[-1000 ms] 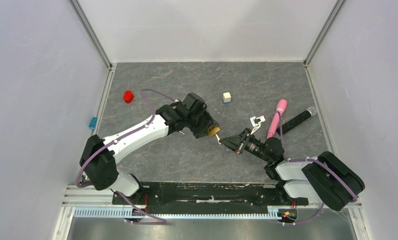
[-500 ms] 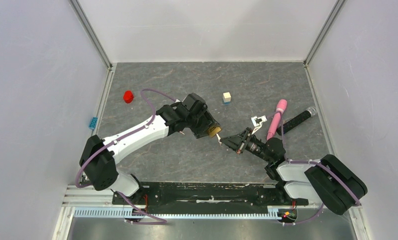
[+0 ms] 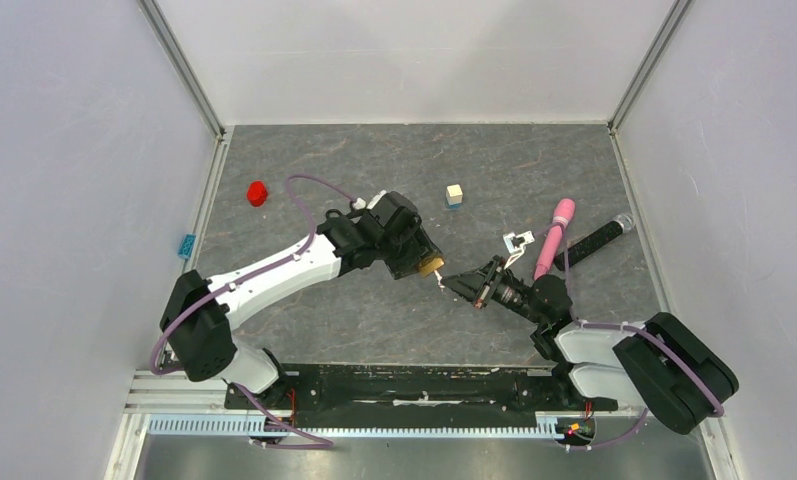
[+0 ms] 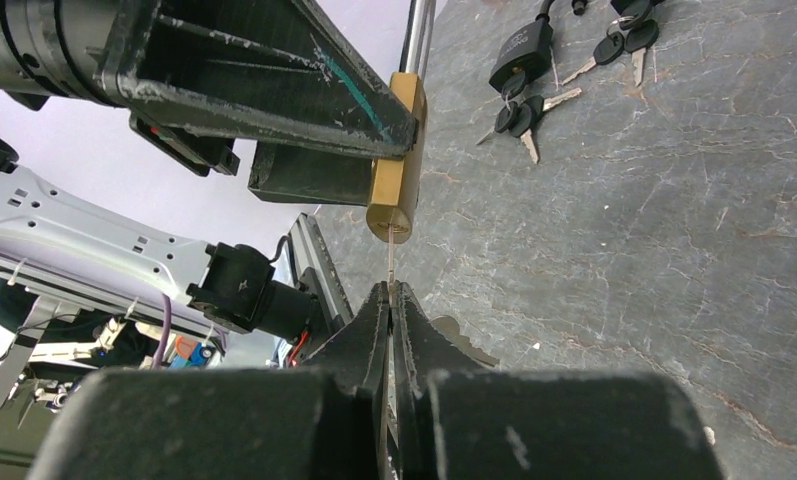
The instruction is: Unlock with the key
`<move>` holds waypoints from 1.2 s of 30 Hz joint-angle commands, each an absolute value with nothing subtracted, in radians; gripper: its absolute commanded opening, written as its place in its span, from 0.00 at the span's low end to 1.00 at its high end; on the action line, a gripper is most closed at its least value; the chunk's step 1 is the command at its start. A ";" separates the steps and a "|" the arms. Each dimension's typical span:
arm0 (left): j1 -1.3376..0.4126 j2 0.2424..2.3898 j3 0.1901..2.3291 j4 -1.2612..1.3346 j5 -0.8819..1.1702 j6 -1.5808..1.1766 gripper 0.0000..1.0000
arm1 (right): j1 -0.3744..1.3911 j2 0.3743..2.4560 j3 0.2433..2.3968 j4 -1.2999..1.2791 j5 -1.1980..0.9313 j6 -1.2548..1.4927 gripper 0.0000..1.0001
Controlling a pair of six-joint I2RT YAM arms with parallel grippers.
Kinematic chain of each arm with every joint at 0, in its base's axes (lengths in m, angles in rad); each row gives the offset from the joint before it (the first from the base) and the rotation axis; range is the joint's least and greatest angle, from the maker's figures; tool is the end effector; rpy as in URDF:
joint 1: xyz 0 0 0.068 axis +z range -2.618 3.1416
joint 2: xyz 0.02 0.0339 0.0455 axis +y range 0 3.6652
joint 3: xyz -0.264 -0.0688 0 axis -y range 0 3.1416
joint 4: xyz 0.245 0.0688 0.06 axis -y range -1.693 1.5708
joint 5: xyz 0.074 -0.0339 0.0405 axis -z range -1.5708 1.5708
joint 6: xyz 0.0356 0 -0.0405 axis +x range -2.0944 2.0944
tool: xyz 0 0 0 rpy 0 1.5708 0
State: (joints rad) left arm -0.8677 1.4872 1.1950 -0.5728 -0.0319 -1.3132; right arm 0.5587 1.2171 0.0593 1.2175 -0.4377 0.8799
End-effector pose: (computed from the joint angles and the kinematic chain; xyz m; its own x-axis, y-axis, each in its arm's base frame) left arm 0.2084 -0.2441 0.2801 -0.8497 -0.4923 -0.1887 -0.2850 0.7301 -0.6211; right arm 0.1513 0.1124 0.1672 -0.6143 0.4392 -0.6556 -0.5735 0.3221 0.7532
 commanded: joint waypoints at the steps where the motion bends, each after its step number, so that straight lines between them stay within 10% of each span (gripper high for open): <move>1: -0.913 1.443 1.234 -0.524 -0.113 -1.232 0.08 | 0.551 1.176 0.076 1.199 -0.414 0.882 0.00; 23: -1.028 1.497 1.236 -0.424 -0.117 -1.375 0.08 | 0.553 1.201 0.078 1.347 -0.264 0.816 0.00; 36: -1.028 1.277 0.969 0.066 -0.101 -1.305 0.07 | 0.513 1.293 0.082 1.632 -0.423 1.181 0.00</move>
